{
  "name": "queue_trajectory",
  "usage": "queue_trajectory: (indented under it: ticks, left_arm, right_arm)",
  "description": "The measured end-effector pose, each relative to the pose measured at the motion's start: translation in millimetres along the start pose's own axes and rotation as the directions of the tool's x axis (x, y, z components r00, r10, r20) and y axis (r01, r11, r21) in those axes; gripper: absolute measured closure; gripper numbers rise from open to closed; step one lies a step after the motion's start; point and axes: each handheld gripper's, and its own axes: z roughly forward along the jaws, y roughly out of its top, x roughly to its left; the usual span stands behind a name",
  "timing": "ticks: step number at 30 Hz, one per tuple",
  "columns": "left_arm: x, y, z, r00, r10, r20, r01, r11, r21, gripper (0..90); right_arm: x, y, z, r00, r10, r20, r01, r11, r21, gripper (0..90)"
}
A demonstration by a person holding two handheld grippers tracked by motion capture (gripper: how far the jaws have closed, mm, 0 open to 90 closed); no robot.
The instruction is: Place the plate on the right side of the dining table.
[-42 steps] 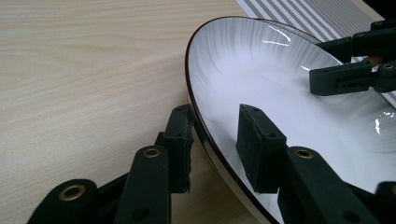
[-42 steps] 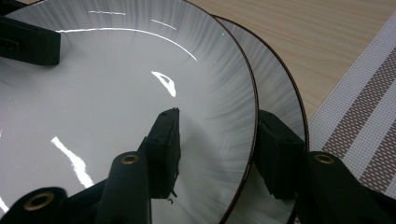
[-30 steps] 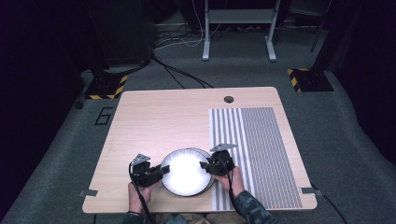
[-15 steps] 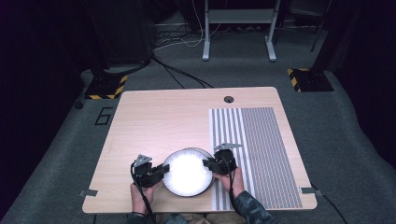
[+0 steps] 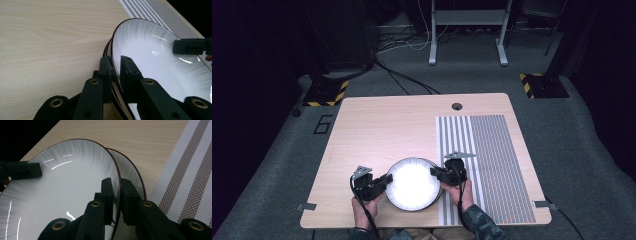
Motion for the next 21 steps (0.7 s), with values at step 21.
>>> queue_trajectory:
  ticks: [21]
  left_arm:
    - [-10.2, 17.8, -13.9, 0.9994, -0.019, 0.027, 0.021, 0.9981, -0.058, 83.6]
  right_arm:
    - [12.5, 15.1, -23.5, 0.9999, 0.012, -0.008, -0.013, 0.997, -0.070, 83.9]
